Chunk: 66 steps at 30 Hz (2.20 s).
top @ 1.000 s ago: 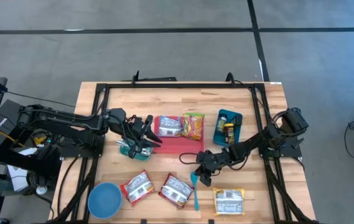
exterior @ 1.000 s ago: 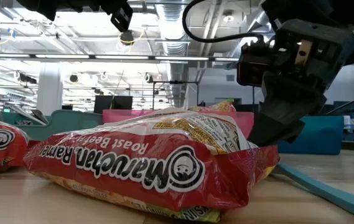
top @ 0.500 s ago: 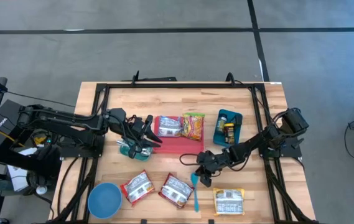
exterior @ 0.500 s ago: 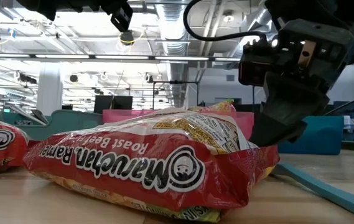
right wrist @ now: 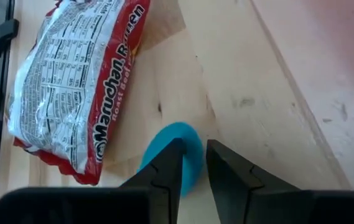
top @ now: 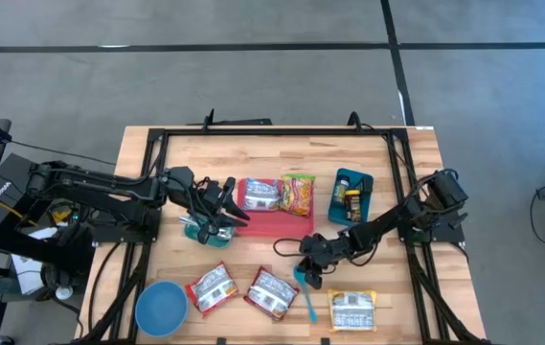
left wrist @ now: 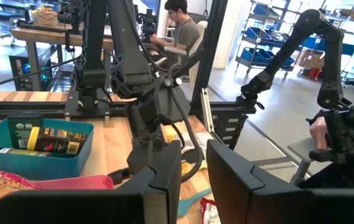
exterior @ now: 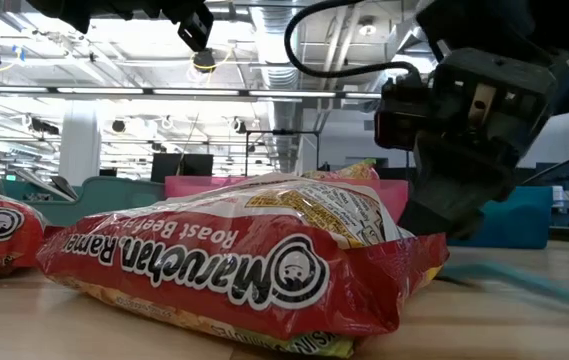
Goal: Pick & Place Food Item
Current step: Put the blue spoon into the green bin
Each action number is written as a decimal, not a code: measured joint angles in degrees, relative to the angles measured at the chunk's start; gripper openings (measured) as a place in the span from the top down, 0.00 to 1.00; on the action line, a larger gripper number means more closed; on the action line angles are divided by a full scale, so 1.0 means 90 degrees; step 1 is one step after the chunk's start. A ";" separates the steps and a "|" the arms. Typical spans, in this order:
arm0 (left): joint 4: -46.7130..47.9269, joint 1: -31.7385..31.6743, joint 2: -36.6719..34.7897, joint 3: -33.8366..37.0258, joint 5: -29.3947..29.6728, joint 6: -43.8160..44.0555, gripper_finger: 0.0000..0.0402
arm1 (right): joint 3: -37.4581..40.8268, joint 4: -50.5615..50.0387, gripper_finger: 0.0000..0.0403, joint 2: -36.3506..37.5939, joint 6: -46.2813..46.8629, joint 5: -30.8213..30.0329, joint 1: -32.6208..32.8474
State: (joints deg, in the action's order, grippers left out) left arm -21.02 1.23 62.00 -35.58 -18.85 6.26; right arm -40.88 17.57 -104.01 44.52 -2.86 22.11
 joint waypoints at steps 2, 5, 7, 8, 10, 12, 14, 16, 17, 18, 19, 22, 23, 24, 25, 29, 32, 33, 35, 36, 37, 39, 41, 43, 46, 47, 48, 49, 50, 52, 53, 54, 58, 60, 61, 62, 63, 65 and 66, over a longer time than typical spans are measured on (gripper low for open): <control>0.0005 0.0000 0.0000 -0.0002 0.0002 0.0000 0.82 | -0.0048 -0.0043 0.83 -0.0006 -0.0091 0.0003 0.0000; 0.0005 -0.0001 0.0000 -0.0002 0.0001 0.0000 0.82 | -0.0063 -0.0090 0.83 0.0032 -0.0161 0.0088 -0.0002; 0.0006 0.0000 0.0000 -0.0002 0.0000 0.0000 0.82 | -0.0063 -0.0133 0.83 0.0054 -0.0161 0.0131 -0.0005; 0.0005 0.0000 0.0000 -0.0002 0.0001 0.0000 0.82 | -0.0063 -0.0147 0.83 0.0059 -0.0161 0.0131 -0.0004; 0.0007 0.0000 0.0000 -0.0002 0.0001 0.0000 0.82 | -0.0066 -0.0188 0.83 0.0059 -0.0161 0.0134 -0.0002; 0.0007 0.0000 0.0000 -0.0002 0.0000 0.0000 0.82 | -0.0068 -0.0209 0.83 0.0064 -0.0163 0.0136 -0.0002; 0.0007 -0.0001 0.0000 -0.0002 0.0001 0.0000 0.82 | -0.0068 -0.0211 0.84 0.0064 -0.0181 0.0136 -0.0002; 0.0007 -0.0001 0.0000 -0.0002 0.0001 0.0000 0.82 | -0.0068 -0.0224 0.86 0.0064 -0.0182 0.0135 -0.0002; 0.0007 0.0000 0.0000 -0.0002 0.0000 0.0000 0.82 | -0.0068 -0.0230 0.87 0.0064 -0.0186 0.0134 -0.0004; 0.0007 0.0000 0.0000 -0.0002 0.0000 0.0000 0.82 | -0.0068 -0.0234 0.89 0.0064 -0.0222 0.0135 -0.0005; 0.0005 0.0000 0.0000 -0.0002 0.0000 0.0000 0.82 | -0.0068 -0.0235 0.90 0.0064 -0.0255 0.0138 -0.0005; 0.0007 0.0000 0.0000 -0.0002 0.0001 0.0000 0.82 | -0.0068 -0.0209 0.96 0.0066 -0.0253 0.0178 0.0000; 0.0007 -0.0002 0.0000 -0.0002 0.0002 0.0000 0.82 | -0.0069 -0.0204 0.98 0.0069 -0.0251 0.0193 0.0000; 0.0007 0.0000 0.0000 -0.0002 0.0002 0.0000 0.82 | -0.0068 -0.0205 0.98 0.0071 -0.0249 0.0201 0.0000; 0.0007 -0.0001 0.0000 -0.0002 0.0001 0.0000 0.82 | -0.0070 -0.0204 0.99 0.0071 -0.0249 0.0203 0.0000; 0.0007 -0.0001 0.0000 -0.0002 0.0000 0.0000 0.82 | -0.0068 -0.0212 0.97 0.0071 -0.0253 0.0197 0.0000; 0.0007 0.0000 0.0000 -0.0002 0.0000 0.0000 0.82 | -0.0068 -0.0212 0.98 0.0071 -0.0256 0.0195 0.0000; 0.0006 0.0000 0.0000 -0.0002 0.0002 0.0000 0.82 | -0.0068 -0.0210 0.99 0.0071 -0.0261 0.0195 0.0000; 0.0006 0.0000 0.0000 -0.0002 0.0002 0.0000 0.82 | -0.0068 -0.0208 0.99 0.0071 -0.0304 0.0192 0.0000; 0.0007 -0.0002 0.0000 -0.0002 0.0000 0.0000 0.82 | -0.0068 -0.0209 0.99 0.0071 -0.0305 0.0192 0.0000; 0.0007 0.0000 0.0000 -0.0002 0.0000 0.0000 0.82 | -0.0068 -0.0209 0.99 0.0071 -0.0313 0.0189 0.0000; 0.0007 -0.0002 0.0000 -0.0002 0.0000 0.0000 0.82 | -0.0068 -0.0209 0.99 0.0072 -0.0326 0.0180 0.0000; 0.0007 -0.0001 0.0000 -0.0002 0.0001 0.0000 0.82 | -0.0059 -0.0256 0.99 0.0118 -0.0350 0.0171 0.0000; 0.0005 0.0000 0.0000 -0.0002 0.0002 0.0000 0.82 | -0.0055 -0.0280 1.00 0.0162 -0.0453 0.0169 0.0000; 0.0009 -0.0002 0.0000 -0.0002 0.0000 0.0000 0.82 | -0.0049 -0.0323 1.00 0.0331 -0.0537 0.0141 0.0000; 0.0012 -0.0001 0.0000 -0.0002 0.0002 0.0000 0.82 | -0.0049 -0.0345 1.00 0.0393 -0.0599 0.0127 0.0001; 0.0012 0.0000 0.0000 -0.0002 0.0001 0.0000 0.82 | -0.0049 -0.0379 1.00 0.0469 -0.0661 0.0121 0.0007; 0.0012 0.0000 0.0000 -0.0002 0.0002 0.0000 0.82 | -0.0049 -0.0410 1.00 0.0553 -0.0694 0.0098 0.0010; 0.0015 0.0000 0.0000 -0.0002 0.0000 0.0000 0.82 | -0.0049 -0.0477 1.00 0.0649 -0.0742 0.0023 0.0014; 0.0015 -0.0002 0.0000 -0.0002 0.0000 0.0000 0.82 | -0.0049 -0.0677 1.00 0.0871 -0.0851 -0.0166 0.0047; 0.0015 -0.0002 0.0000 -0.0002 0.0002 0.0000 0.82 | -0.0049 -0.0781 1.00 0.0996 -0.0872 -0.0267 0.0049; 0.0015 0.0000 0.0000 -0.0002 0.0002 0.0000 0.82 | -0.0049 -0.0893 1.00 0.1122 -0.0908 -0.0379 0.0049; 0.0015 -0.0002 0.0000 -0.0002 0.0002 0.0000 0.82 | -0.0049 -0.1142 1.00 0.1644 -0.1246 -0.0805 0.0083; 0.0017 0.0000 0.0000 -0.0002 0.0002 0.0000 0.82 | -0.0049 -0.1152 1.00 0.1911 -0.1476 -0.0936 0.0083; 0.0017 0.0000 0.0000 -0.0002 0.0001 -0.0006 0.82 | -0.0049 -0.1142 1.00 0.2048 -0.1593 -0.1009 0.0085; 0.0017 -0.0002 0.0000 -0.0002 0.0002 -0.0024 0.82 | -0.0049 -0.1119 1.00 0.2174 -0.1702 -0.1074 0.0090; 0.0020 -0.0002 0.0000 -0.0002 0.0002 -0.0029 0.82 | -0.0049 -0.1122 1.00 0.2304 -0.1809 -0.1185 0.0090; 0.0020 0.0000 0.0000 -0.0002 0.0000 -0.0032 0.82 | -0.0049 -0.1149 1.00 0.2549 -0.2022 -0.1431 0.0090; 0.0020 0.0000 0.0000 -0.0002 0.0002 -0.0034 0.82 | -0.0049 -0.1149 1.00 0.2656 -0.2148 -0.1591 0.0090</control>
State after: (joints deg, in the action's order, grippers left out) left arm -20.84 1.23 62.00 -35.59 -18.83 5.96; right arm -41.32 7.22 -80.11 25.18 -17.17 22.92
